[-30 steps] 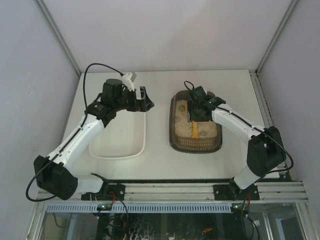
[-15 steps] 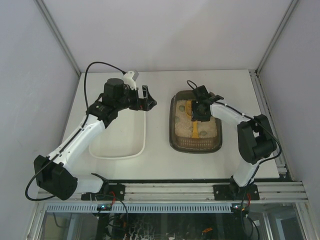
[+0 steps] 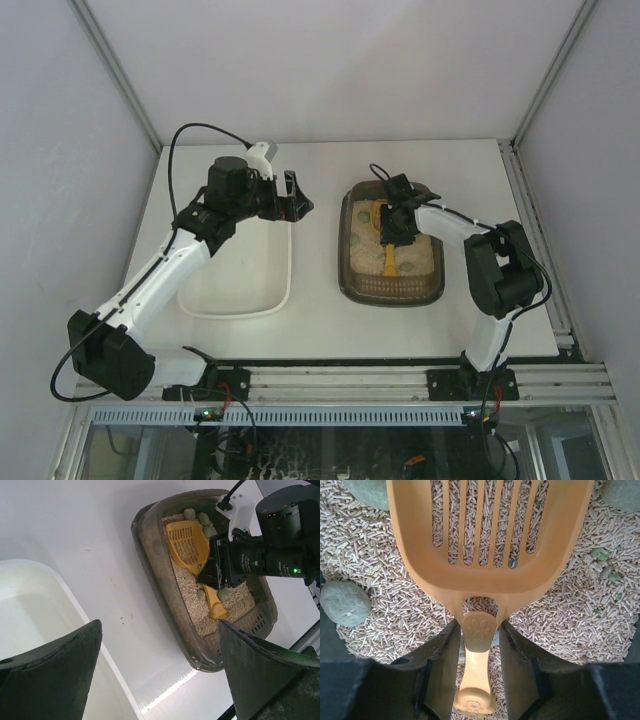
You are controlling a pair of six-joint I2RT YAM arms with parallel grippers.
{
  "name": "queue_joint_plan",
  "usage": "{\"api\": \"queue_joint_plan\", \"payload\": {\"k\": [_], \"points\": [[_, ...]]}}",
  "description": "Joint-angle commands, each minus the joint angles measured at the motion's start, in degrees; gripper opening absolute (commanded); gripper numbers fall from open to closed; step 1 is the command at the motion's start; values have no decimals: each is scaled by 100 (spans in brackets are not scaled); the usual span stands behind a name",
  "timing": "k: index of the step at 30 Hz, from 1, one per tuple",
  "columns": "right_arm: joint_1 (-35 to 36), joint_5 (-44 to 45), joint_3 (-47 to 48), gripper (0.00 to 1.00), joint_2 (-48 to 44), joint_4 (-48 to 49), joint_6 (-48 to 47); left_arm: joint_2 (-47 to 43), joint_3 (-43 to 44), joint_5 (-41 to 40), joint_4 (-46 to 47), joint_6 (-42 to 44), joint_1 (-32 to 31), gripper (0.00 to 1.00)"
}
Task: Clean the litter box
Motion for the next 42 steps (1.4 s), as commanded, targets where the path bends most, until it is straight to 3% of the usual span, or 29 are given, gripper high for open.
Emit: {"api": "queue_joint_plan", "payload": {"k": [1, 10, 17, 29, 37, 42], "points": [[-32, -89, -3, 36, 65, 293, -23, -58, 31, -117, 246, 119, 1, 100], [-104, -51, 32, 0, -27, 159, 1, -197, -6, -231, 182, -160, 1, 100], [123, 219, 514, 0, -844, -624, -145, -101, 252, 536, 125, -424, -18, 100], [286, -120, 603, 0, -1923, -1390, -96, 2233, 2270, 1250, -664, -524, -134, 100], [555, -83, 560, 0, -2472, -1595, 118, 2856, 2636, 1509, -53, -998, -215, 100], [818, -7, 567, 0, -2607, -1762, 289, 3241, 2990, 1728, 217, -1417, -623, 100]]}}
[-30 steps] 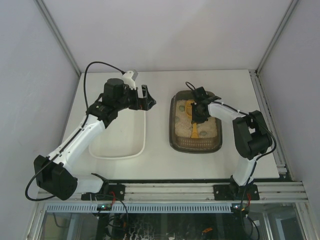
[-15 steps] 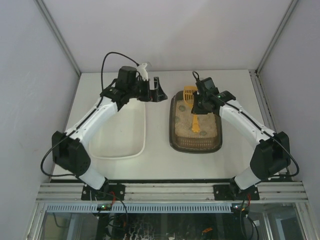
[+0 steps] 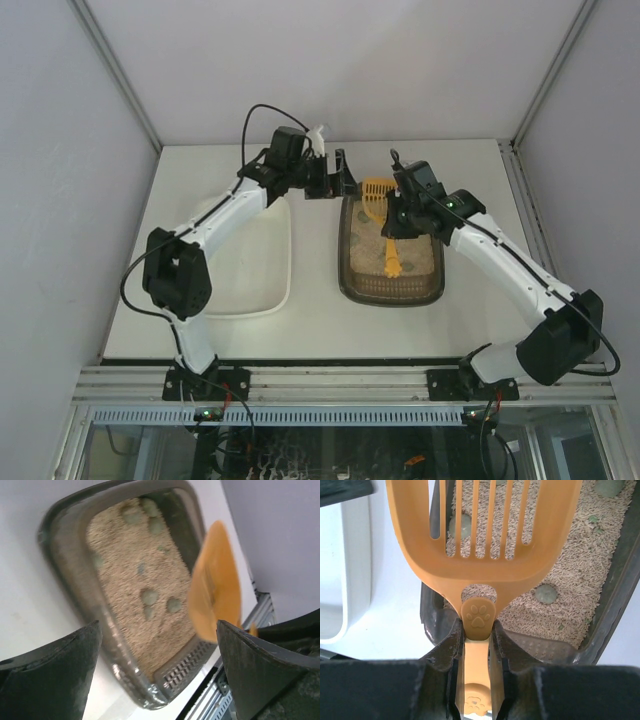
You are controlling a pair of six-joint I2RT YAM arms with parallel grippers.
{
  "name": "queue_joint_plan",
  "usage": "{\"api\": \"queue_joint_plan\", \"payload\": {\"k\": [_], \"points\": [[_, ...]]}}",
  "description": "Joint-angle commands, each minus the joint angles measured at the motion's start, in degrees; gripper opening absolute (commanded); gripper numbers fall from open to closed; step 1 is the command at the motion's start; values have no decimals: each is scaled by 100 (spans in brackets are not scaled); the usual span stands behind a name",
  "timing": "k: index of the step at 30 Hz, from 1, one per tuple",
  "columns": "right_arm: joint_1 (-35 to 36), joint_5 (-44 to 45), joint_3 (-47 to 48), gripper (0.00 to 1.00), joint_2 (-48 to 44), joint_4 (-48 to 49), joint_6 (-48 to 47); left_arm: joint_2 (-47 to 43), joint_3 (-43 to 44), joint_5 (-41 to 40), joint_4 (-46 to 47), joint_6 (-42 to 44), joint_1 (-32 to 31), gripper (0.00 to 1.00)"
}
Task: Clean the litter box
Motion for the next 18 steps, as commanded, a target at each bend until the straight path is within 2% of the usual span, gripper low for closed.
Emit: {"api": "queue_joint_plan", "payload": {"k": [1, 8, 10, 12, 13, 14, 16, 17, 18], "points": [[241, 123, 39, 0, -207, -149, 242, 203, 606, 426, 576, -503, -373, 100], [445, 226, -26, 0, -229, -111, 335, 346, 574, 486, 740, -706, -551, 99], [477, 197, -27, 0, -244, -77, 366, 342, 493, 506, 821, -698, -554, 91], [519, 207, -25, 0, -267, -67, 389, 336, 390, 584, 895, -698, -550, 75], [536, 211, -26, 0, -289, -70, 404, 331, 347, 619, 916, -697, -556, 64], [552, 215, -27, 0, -304, -77, 420, 319, 293, 619, 944, -684, -553, 49], [587, 238, -27, 0, -356, -119, 479, 266, 193, 497, 944, -642, -550, 13], [609, 243, -27, 0, -385, -133, 502, 241, 151, 414, 935, -637, -550, 3], [634, 258, -45, 0, -419, -124, 528, 239, 119, 413, 957, -667, -549, 1]]}}
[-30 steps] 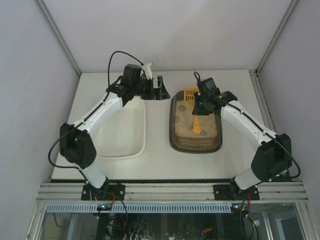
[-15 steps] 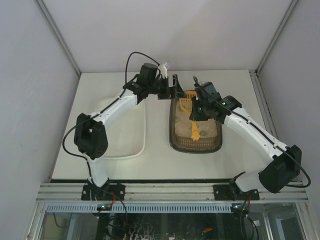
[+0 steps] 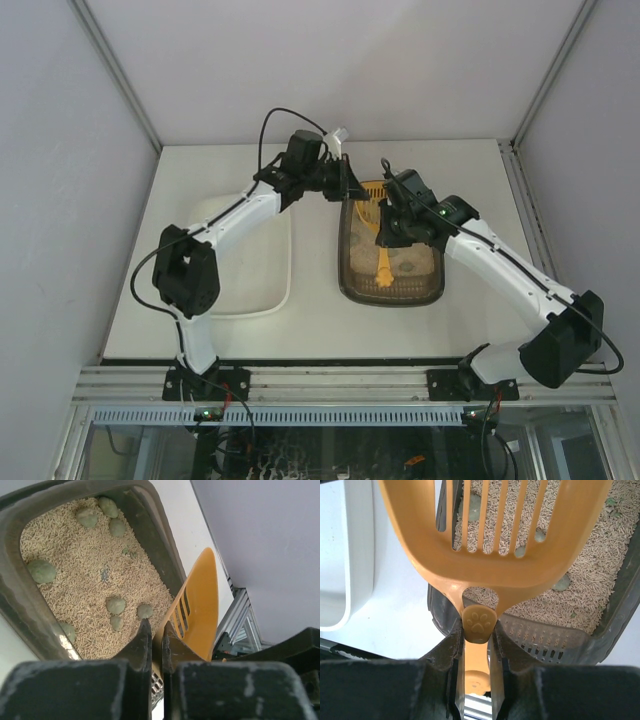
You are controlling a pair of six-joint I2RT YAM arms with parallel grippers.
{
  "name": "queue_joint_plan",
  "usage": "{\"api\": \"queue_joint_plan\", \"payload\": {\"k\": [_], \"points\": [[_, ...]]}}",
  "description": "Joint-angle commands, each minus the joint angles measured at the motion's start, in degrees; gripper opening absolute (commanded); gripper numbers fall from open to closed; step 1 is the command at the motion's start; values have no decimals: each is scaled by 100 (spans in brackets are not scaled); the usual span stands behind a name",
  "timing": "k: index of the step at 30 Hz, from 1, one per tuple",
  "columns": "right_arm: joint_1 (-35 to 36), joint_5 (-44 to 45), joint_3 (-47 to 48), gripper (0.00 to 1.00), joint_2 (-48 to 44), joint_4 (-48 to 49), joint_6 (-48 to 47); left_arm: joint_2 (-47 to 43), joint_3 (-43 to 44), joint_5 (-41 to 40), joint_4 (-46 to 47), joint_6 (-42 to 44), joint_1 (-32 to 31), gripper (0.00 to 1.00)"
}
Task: Clean the litter box
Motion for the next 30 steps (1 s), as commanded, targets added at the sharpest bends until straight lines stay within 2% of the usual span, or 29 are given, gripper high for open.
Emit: {"api": "queue_joint_plan", "payload": {"k": [1, 7, 8, 9, 12, 14, 16, 19, 24, 28, 30], "points": [[134, 45, -32, 0, -348, 153, 214, -102, -183, 157, 362, -65, -18, 0], [143, -256, -403, 0, -716, 427, 324, -167, -466, 487, 863, -326, -41, 0], [139, -376, -467, 12, -811, 492, 344, -237, -545, 508, 930, -483, -31, 0], [115, -525, -672, 28, -979, 606, 375, -333, -656, 539, 1023, -520, -30, 0], [-72, -1166, -1385, 70, -1567, 1189, 613, -719, -1090, 593, 1377, -655, -7, 0], [-236, -1606, -1869, 74, -1966, 1635, 789, -996, -1358, 592, 1638, -721, 22, 0], [-414, -2037, -2312, 73, -2331, 2055, 949, -1200, -1536, 524, 1764, -703, 33, 0], [-676, -2639, -2847, 67, -2701, 2740, 1248, -1356, -1577, 312, 1809, -648, 33, 0], [-793, -3249, -3141, 58, -2870, 3535, 1662, -1477, -1657, 233, 1940, -749, 27, 0], [-800, -3365, -3158, 44, -2811, 3902, 1847, -1595, -1826, 193, 2013, -763, 25, 0], [-791, -3439, -3160, 31, -2741, 4052, 1937, -1678, -1921, 123, 2014, -712, 25, 0]]}}
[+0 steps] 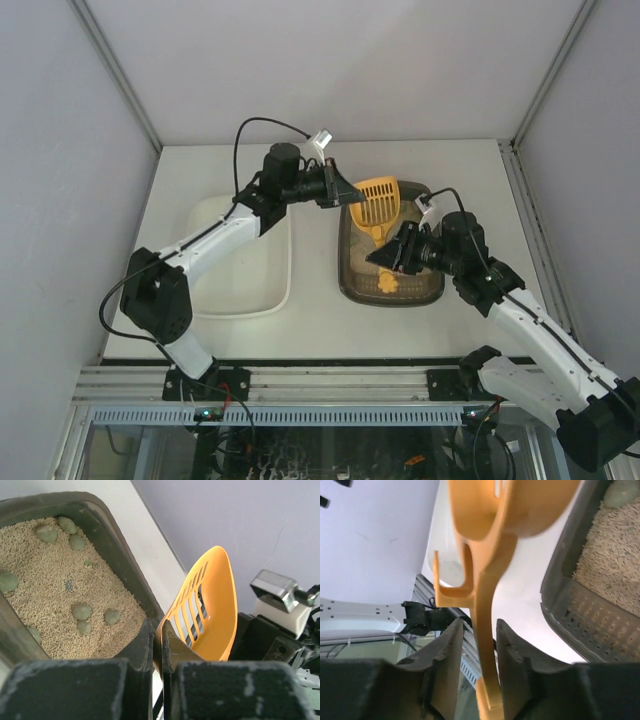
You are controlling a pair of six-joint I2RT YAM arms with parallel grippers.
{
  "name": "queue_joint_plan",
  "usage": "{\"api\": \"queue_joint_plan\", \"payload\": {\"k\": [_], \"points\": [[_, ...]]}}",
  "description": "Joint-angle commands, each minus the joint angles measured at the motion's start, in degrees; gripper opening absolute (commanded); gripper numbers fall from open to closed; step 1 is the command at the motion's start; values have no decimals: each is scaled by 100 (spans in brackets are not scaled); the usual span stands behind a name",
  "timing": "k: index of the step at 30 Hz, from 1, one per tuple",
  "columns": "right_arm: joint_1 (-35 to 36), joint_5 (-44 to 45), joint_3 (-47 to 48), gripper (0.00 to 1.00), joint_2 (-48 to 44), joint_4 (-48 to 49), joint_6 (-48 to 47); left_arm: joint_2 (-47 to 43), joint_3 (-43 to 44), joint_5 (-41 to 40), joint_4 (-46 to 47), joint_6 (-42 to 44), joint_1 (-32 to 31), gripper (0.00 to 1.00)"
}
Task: Clean the litter box
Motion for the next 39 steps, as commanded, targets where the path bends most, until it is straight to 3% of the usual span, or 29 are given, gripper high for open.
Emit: {"api": "queue_joint_plan", "payload": {"k": [1, 3, 10, 13, 17, 23, 29, 32, 39], "points": [[-10, -349, 29, 21, 55, 896, 383, -382, -247, -123, 252, -45, 2, 0], [0, -311, 30, 1, 72, 898, 476, -464, -300, -183, 252, -10, 3, 0], [85, 273, 17, 0, -582, 190, 752, -740, -581, -652, 412, -123, 200, 0], [214, 386, -72, 16, -863, 132, 864, -696, -559, -623, 459, -225, 259, 0], [332, 497, -139, 29, -956, 134, 911, -616, -562, -558, 564, -342, 254, 0], [452, 526, -165, 28, -742, 358, 948, -597, -461, -548, 560, -397, 257, 0], [622, 455, -164, 41, -381, 788, 1039, -596, -513, -557, 586, -431, 256, 0], [729, 483, -165, 42, -205, 991, 1071, -592, -506, -558, 595, -445, 258, 0], [745, 664, -164, 16, -194, 1011, 1060, -633, -580, -548, 616, -447, 256, 0]]}}
